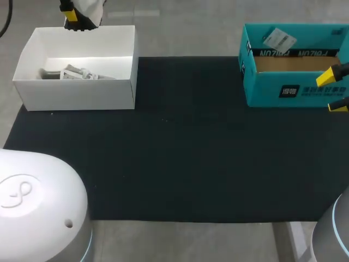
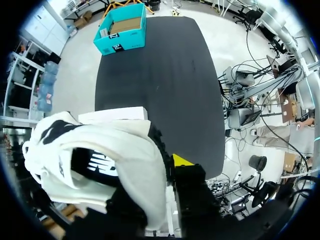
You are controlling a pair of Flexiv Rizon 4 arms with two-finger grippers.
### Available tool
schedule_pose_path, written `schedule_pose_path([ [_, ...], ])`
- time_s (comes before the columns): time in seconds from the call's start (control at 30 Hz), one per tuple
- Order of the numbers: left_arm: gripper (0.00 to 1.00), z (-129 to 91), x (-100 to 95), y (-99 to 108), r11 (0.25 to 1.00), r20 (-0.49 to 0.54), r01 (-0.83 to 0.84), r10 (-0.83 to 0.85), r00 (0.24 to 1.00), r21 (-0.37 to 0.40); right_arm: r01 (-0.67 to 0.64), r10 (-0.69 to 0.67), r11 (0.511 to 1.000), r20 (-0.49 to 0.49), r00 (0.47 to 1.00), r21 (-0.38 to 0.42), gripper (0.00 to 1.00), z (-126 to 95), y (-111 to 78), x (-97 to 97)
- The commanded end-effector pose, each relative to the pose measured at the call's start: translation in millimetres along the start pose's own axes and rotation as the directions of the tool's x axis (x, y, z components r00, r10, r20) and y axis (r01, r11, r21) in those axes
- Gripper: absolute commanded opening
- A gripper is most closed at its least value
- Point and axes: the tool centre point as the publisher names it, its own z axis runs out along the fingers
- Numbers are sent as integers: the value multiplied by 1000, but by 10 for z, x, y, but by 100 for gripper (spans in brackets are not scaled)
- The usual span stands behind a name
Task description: Take the shoe out of the shoebox, open the shoe tongue, remove and reinsert the insole, then place the shoe into the shoebox
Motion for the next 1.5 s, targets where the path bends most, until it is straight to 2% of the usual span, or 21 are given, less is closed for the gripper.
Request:
schedule_pose_path([
  [0.03, 0, -6, -117, 187, 999, -6, -42, 42, 999, -22, -1, 1, 1000, 3, 1000, -1, 100, 6, -4, -1],
  [0.23, 0, 15, -313, 484, 988, -11, -95, 95, 995, -119, -1, 1, 1000, 3, 1000, -1, 100, 6, -4, -1],
  [0.63, 0, -83, -825, 1042, 992, -1, -15, 15, 1000, -126, -1, 1, 1000, 3, 1000, -1, 100, 6, -4, -1],
  [0.9, 0, 33, -1104, 1269, 984, -23, -2, -2, 1000, -176, -1, 1, 1000, 3, 1000, -1, 100, 6, -4, -1],
  [1.07, 0, 146, -1259, 1413, 990, -30, 19, -23, 999, -139, -1, 1, 1000, 3, 1000, -1, 100, 6, -4, -1],
  [1.4, 0, 449, -1543, 1743, 986, -57, 62, -72, 996, -156, -1, 1, 1000, 3, 1000, -1, 100, 6, -4, -1],
  [1.5, 0, 464, -1612, 1808, 992, -72, 60, -69, 995, -111, -1, 1, 1000, 3, 1000, -1, 100, 6, -4, -1],
])
